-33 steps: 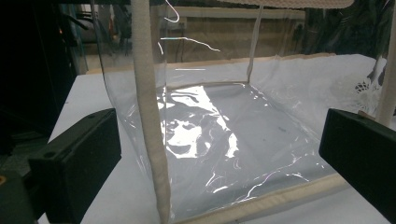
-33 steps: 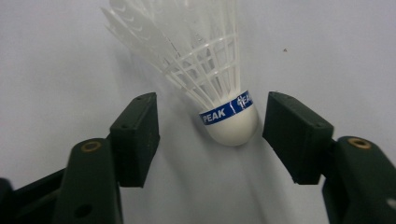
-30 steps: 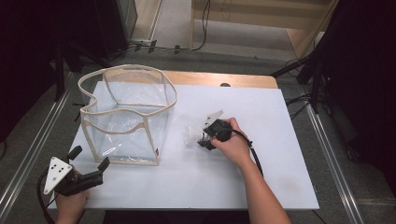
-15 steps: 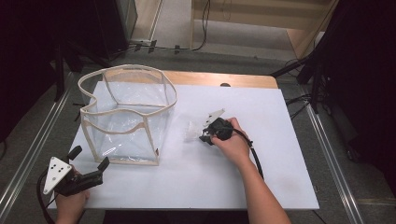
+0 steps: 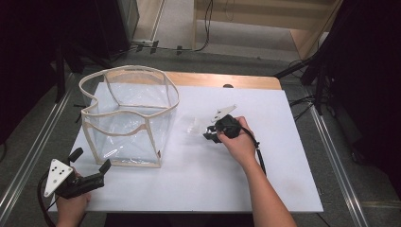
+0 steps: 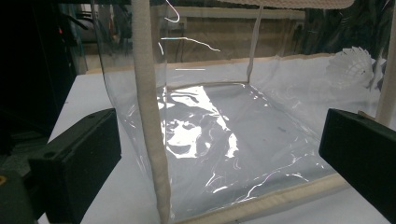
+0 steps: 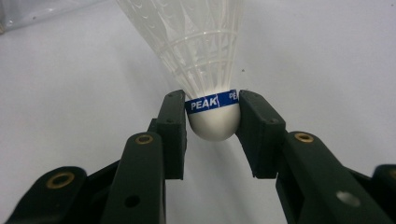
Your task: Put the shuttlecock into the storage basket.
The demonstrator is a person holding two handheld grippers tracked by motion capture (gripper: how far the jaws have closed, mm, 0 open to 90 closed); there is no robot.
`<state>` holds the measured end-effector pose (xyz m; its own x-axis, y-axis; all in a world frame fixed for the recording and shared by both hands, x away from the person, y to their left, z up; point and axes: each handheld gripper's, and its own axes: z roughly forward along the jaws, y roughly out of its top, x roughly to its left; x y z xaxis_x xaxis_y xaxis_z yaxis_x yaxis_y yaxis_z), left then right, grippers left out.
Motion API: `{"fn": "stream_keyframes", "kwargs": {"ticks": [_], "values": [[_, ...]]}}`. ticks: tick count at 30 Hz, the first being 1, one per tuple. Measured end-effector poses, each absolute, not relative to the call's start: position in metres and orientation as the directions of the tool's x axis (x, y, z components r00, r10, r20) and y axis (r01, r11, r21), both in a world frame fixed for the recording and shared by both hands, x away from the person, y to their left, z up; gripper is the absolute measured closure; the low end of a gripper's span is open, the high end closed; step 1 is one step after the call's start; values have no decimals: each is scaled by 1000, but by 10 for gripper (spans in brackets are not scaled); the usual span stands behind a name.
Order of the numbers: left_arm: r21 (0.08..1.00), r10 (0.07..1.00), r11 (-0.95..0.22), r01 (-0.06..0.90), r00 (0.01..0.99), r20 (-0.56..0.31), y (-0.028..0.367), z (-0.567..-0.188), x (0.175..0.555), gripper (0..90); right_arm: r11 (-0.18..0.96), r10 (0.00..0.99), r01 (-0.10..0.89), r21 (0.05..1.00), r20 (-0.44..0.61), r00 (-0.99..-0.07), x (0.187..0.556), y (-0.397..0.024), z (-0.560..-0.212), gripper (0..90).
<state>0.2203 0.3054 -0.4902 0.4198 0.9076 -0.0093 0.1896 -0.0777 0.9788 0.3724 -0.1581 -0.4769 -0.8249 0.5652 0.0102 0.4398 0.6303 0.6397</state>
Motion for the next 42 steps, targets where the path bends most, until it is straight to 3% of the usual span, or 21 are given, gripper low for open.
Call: {"fn": "stream_keyframes", "kwargs": {"ticks": [42], "values": [[978, 908, -85, 189, 420, -2, 304, -490, 220, 0, 563, 582, 442, 699, 45, -812, 371, -164, -420, 618]]}}
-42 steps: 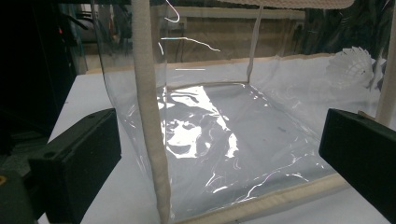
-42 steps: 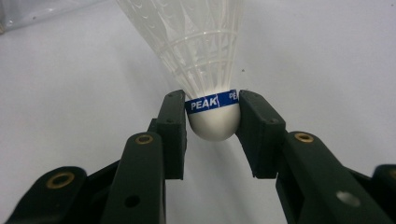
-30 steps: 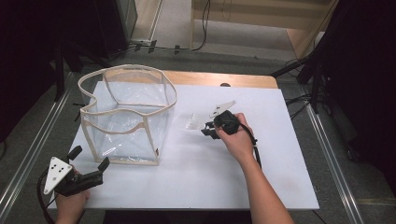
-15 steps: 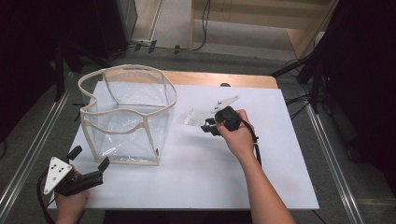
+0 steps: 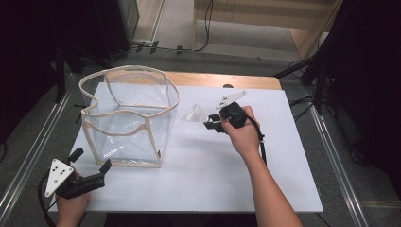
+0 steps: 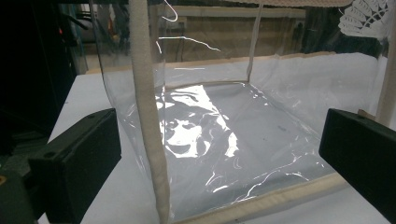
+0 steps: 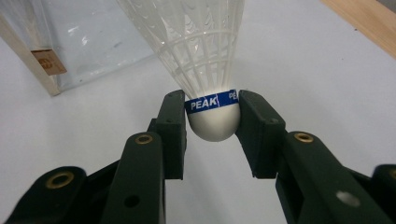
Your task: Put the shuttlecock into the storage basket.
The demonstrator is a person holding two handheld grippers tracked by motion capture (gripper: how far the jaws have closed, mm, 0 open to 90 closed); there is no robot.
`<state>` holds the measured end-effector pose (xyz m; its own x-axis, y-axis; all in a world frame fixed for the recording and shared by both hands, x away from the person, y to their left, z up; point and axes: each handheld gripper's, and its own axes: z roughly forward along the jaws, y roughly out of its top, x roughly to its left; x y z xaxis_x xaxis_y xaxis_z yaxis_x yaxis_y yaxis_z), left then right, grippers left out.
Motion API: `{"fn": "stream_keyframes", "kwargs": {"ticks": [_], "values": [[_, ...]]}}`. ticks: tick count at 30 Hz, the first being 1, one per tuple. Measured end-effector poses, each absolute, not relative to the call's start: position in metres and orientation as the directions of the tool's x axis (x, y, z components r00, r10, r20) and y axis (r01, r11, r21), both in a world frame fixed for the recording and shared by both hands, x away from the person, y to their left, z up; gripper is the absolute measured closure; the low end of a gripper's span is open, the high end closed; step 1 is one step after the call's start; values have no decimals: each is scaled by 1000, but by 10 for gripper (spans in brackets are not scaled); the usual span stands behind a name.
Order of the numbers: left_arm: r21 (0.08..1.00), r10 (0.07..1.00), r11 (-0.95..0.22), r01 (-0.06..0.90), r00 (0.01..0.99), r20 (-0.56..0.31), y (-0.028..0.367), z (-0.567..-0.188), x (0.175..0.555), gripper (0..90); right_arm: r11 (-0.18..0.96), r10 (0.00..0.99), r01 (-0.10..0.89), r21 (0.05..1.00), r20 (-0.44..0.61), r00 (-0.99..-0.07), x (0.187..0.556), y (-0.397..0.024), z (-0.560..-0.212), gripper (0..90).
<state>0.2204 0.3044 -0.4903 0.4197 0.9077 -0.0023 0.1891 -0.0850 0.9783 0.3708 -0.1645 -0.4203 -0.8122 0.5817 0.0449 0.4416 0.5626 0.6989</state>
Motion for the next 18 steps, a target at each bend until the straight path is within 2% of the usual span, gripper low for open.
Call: {"fn": "stream_keyframes", "kwargs": {"ticks": [18], "values": [[978, 908, -80, 191, 419, -8, 305, -490, 221, 0, 548, 580, 438, 713, 53, -813, 373, -168, -398, 618]]}}
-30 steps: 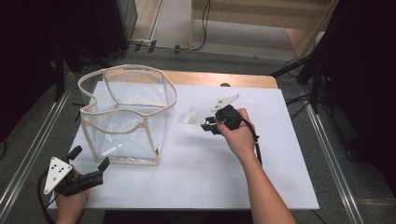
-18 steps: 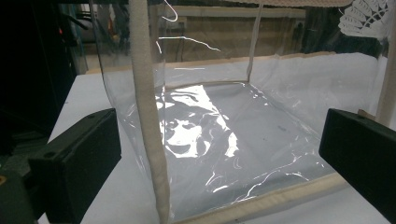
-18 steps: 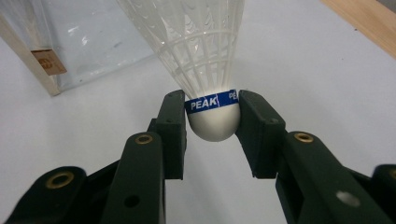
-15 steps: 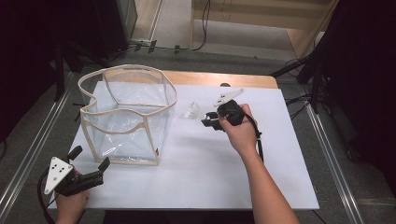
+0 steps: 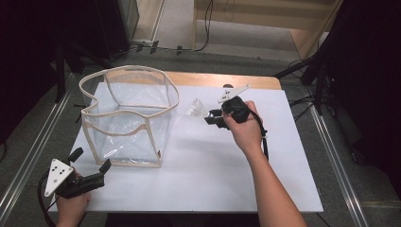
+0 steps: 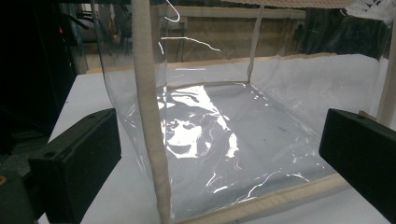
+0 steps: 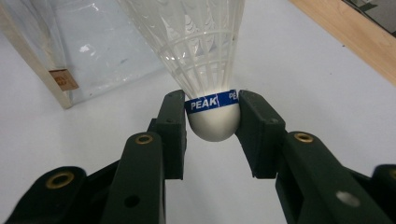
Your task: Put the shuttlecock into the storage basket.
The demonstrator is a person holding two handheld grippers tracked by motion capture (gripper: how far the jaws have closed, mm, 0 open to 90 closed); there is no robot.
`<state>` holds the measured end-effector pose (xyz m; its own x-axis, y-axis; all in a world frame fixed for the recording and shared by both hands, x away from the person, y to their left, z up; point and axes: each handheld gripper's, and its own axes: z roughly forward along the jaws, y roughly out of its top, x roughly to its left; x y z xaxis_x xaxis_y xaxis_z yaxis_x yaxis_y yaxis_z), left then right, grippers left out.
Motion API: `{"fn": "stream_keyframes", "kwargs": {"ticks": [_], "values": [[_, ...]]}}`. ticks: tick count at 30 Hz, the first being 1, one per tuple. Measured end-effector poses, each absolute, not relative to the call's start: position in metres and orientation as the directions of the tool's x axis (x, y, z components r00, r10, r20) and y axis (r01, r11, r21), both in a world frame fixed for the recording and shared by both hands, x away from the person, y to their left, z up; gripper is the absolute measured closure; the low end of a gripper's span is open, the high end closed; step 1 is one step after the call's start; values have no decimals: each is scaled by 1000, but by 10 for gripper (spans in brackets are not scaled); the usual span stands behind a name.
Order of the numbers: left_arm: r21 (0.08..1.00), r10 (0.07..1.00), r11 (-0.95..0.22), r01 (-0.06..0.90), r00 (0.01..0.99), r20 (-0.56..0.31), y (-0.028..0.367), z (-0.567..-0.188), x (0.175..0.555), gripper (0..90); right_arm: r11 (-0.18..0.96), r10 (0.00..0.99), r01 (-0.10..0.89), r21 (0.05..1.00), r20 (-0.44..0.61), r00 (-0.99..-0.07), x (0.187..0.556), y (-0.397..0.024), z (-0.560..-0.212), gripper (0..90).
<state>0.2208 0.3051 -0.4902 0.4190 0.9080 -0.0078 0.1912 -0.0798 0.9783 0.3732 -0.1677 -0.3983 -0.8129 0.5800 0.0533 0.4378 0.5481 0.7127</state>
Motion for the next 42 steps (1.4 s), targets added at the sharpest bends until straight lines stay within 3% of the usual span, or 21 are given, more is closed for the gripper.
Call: {"fn": "stream_keyframes", "kwargs": {"ticks": [42], "values": [[979, 910, -73, 192, 414, -13, 305, -490, 221, 0, 524, 571, 414, 744, 54, -819, 377, -157, -328, 619]]}}
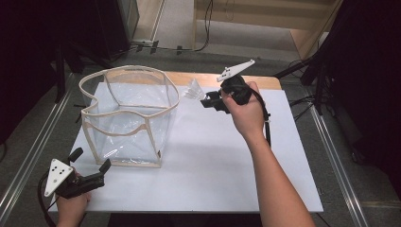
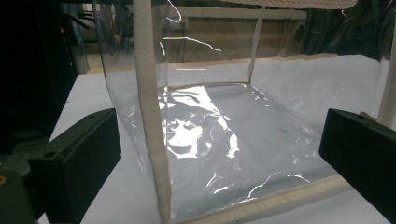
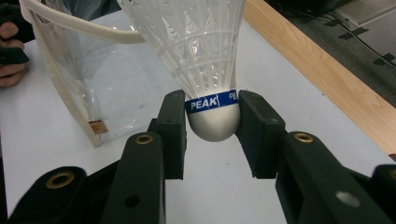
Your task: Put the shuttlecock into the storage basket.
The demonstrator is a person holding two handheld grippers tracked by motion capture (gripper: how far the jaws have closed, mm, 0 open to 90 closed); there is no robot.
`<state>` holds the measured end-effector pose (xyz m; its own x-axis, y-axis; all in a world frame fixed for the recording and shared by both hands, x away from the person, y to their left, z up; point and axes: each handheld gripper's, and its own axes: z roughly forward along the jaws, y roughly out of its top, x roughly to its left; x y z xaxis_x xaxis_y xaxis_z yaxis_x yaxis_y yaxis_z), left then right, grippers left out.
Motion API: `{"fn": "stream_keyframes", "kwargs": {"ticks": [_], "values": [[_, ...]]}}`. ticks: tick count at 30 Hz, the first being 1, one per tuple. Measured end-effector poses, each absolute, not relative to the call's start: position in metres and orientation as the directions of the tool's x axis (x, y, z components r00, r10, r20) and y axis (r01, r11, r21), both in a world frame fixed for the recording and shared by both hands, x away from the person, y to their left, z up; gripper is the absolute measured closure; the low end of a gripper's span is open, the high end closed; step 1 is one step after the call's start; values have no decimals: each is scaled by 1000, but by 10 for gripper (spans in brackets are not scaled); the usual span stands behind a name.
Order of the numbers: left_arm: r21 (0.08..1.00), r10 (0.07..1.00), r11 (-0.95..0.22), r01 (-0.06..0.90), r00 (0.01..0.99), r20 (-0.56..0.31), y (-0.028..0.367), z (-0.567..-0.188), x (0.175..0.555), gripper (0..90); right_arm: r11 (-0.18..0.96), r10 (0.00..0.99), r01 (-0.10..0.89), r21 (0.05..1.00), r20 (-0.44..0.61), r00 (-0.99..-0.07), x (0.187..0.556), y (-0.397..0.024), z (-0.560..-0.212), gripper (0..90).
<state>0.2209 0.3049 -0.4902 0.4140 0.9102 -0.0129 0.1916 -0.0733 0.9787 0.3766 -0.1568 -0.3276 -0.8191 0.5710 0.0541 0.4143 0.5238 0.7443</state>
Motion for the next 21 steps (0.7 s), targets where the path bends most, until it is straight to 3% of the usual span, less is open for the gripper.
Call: {"fn": "stream_keyframes", "kwargs": {"ticks": [21], "values": [[979, 909, -66, 191, 417, -20, 306, -490, 221, 0, 525, 553, 386, 759, 41, -832, 378, -138, -313, 619]]}}
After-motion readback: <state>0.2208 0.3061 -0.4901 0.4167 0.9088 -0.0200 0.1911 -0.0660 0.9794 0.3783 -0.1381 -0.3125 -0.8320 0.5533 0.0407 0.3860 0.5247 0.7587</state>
